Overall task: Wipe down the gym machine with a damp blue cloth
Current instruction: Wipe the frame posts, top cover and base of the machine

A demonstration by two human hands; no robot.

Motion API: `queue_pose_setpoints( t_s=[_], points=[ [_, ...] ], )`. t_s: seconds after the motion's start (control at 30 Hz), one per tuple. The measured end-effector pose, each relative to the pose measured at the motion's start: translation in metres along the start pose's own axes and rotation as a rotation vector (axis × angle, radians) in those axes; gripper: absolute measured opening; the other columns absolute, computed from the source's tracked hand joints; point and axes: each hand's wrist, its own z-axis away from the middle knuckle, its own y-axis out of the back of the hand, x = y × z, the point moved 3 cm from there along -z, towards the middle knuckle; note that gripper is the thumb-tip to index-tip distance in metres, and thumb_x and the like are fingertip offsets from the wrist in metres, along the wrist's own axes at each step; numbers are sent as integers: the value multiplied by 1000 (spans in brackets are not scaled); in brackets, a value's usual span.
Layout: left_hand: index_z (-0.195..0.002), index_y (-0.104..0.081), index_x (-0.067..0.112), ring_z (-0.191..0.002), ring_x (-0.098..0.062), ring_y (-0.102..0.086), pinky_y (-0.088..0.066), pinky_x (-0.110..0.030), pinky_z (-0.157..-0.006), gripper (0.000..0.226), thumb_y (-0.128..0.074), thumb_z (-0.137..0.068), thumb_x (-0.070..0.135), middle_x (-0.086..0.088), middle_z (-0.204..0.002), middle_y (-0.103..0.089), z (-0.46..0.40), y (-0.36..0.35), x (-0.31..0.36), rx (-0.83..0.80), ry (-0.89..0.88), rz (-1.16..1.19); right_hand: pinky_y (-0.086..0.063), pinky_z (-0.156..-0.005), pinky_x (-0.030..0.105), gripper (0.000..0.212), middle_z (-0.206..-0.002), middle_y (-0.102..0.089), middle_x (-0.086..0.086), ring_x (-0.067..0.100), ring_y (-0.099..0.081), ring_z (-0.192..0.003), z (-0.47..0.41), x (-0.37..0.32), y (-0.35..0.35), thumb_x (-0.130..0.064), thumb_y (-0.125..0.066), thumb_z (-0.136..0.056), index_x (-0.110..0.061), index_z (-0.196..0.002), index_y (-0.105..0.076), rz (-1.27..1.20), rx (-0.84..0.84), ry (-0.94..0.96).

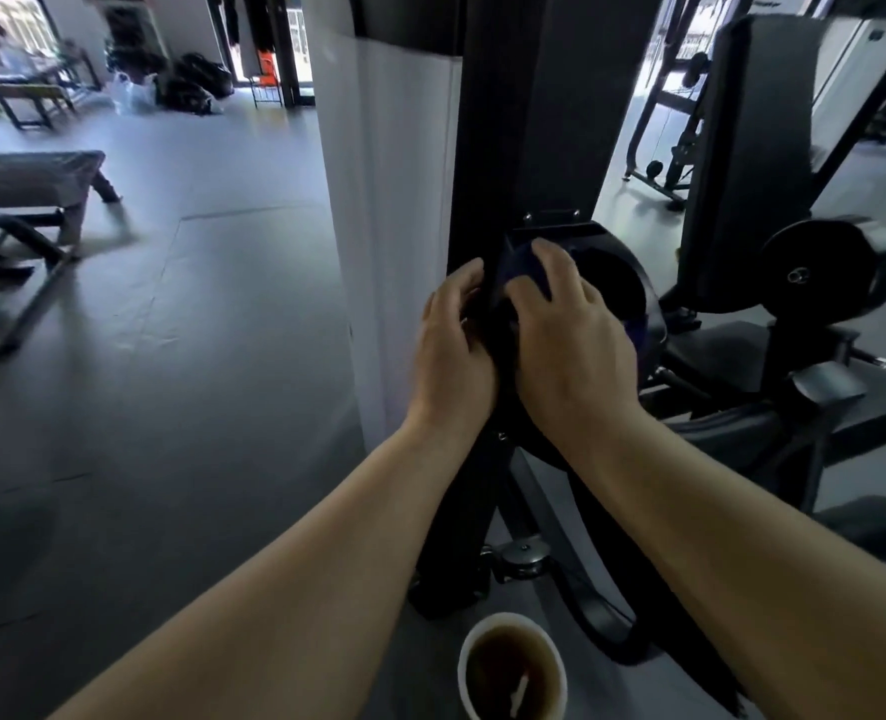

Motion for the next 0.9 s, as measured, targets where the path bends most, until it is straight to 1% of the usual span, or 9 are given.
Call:
queue_pose_setpoints(
  t_s=[0.1,0.23,0.33,0.5,0.57,0.63,0.73,0.8,0.9],
  points=[
    [-136,-52,27,-124,-6,-52,-43,-32,-109,46,-45,-97,4,6,-136,-55,7,-5,-1,64,29,65,-49,-94,36,37,-156,-24,19,31,-50,-127,-9,-7,-7,-19,-54,-98,-13,-133,-45,83,-19,-42],
    [-126,-59,27,-114,5,-52,-43,-11,-97,36,-51,-97,7,10,-127,-56,23,-13,5,32,-72,-77,-50,-87,37,33,-124,-59,11,28,-63,-100,28,19,-3,-20,-65,-90,-16,-121,-57,-31,83,96],
    [-115,-62,27,-108,6,-52,-42,-6,-90,27,-54,-97,9,10,-117,-55,26,-16,9,39,-192,-132,-41,-91,31,25,-111,-65,2,22,-61,-100,34,45,5,-26,-51,-98,-16,-120,-56,-162,139,176],
    [-109,-63,25,-105,0,-55,-43,-11,-90,23,-57,-95,9,8,-111,-58,17,-6,4,69,-352,-192,-29,-91,27,19,-99,-64,-1,20,-57,-94,25,16,-3,-31,-45,-101,-17,-113,-49,-209,211,-164],
    [-111,-65,20,-108,-7,-55,-46,-20,-94,22,-57,-94,10,6,-113,-58,20,-6,-2,98,-407,-193,-34,-90,30,21,-97,-67,1,22,-60,-91,23,15,-3,-30,-48,-100,-14,-114,-51,-170,253,-86],
    [-112,-68,12,-108,-18,-57,-48,-33,-95,21,-58,-93,9,0,-114,-59,23,-11,-5,111,-551,-289,-34,-90,28,25,-102,-68,4,21,-60,-94,24,37,-3,-31,-48,-99,-11,-113,-54,-231,222,112],
    [-112,-70,10,-111,-22,-56,-44,-37,-97,21,-63,-93,15,-5,-114,-63,29,-32,-3,85,-722,-452,-31,-97,23,25,-112,-63,5,18,-54,-106,27,88,-2,-30,-45,-100,-13,-117,-51,-323,106,300],
    [-111,-70,13,-118,-20,-54,-40,-40,-101,21,-63,-93,20,-2,-115,-65,31,-41,3,60,-748,-509,-38,-100,28,24,-112,-61,5,19,-54,-109,27,101,-3,-28,-45,-101,-11,-116,-53,-379,66,310],
    [-108,-71,15,-125,-18,-53,-36,-45,-105,20,-58,-95,24,3,-114,-67,25,-34,5,-2,-828,-606,-39,-106,39,26,-111,-62,5,22,-51,-118,37,87,-11,-25,-45,-100,-7,-112,-58,-440,185,190]
  ],
)
